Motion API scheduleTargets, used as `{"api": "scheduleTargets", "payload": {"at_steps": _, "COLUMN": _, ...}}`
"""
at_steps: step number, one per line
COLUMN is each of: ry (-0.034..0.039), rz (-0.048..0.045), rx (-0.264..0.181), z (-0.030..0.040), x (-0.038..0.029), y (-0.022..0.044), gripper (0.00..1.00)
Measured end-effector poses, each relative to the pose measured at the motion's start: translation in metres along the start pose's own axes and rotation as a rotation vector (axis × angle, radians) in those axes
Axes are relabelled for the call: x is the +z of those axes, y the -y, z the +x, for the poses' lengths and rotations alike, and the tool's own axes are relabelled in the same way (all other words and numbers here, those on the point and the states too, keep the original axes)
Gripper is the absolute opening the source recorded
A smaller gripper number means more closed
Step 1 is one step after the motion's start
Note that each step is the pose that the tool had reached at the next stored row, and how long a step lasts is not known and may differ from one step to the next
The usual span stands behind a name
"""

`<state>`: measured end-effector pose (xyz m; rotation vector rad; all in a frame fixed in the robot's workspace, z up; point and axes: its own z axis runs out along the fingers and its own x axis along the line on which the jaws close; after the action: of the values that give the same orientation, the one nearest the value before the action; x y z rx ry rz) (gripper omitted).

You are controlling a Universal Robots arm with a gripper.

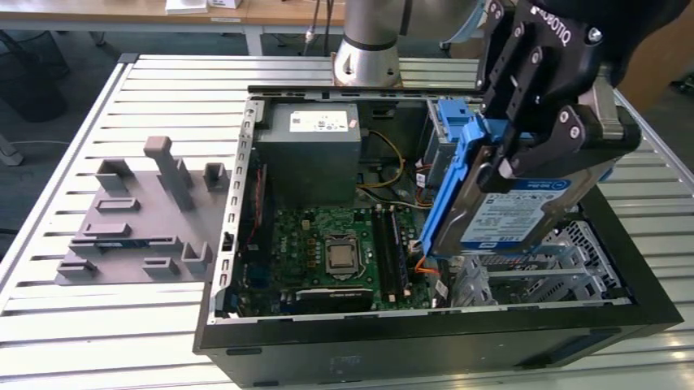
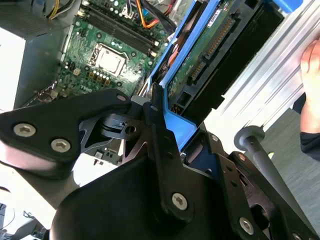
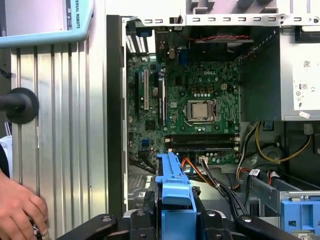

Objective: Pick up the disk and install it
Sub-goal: 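Insert the disk into the insertion slot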

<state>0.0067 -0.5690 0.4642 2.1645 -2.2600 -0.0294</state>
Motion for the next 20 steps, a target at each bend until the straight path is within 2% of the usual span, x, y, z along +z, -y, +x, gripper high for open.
{"api": "scheduleTargets", "payload": {"at_steps": 4, "ry": 0.0002, "rz": -0.0009, "rx": 0.000, "z": 0.0021, "x": 0.0017, "y": 0.0085, "gripper": 0.37}}
{"api": "scheduleTargets", "payload": {"at_steps": 11, "ry": -0.0002, "rz": -0.0035, "rx": 0.000, "z": 0.0019, "x": 0.0042, "y": 0.0235, "gripper": 0.37}}
{"api": "scheduleTargets", "payload": {"at_steps": 20, "ry": -0.0001, "rz": -0.0036, "rx": 0.000, "z": 0.0019, "x": 0.0044, "y": 0.0244, "gripper": 0.37}}
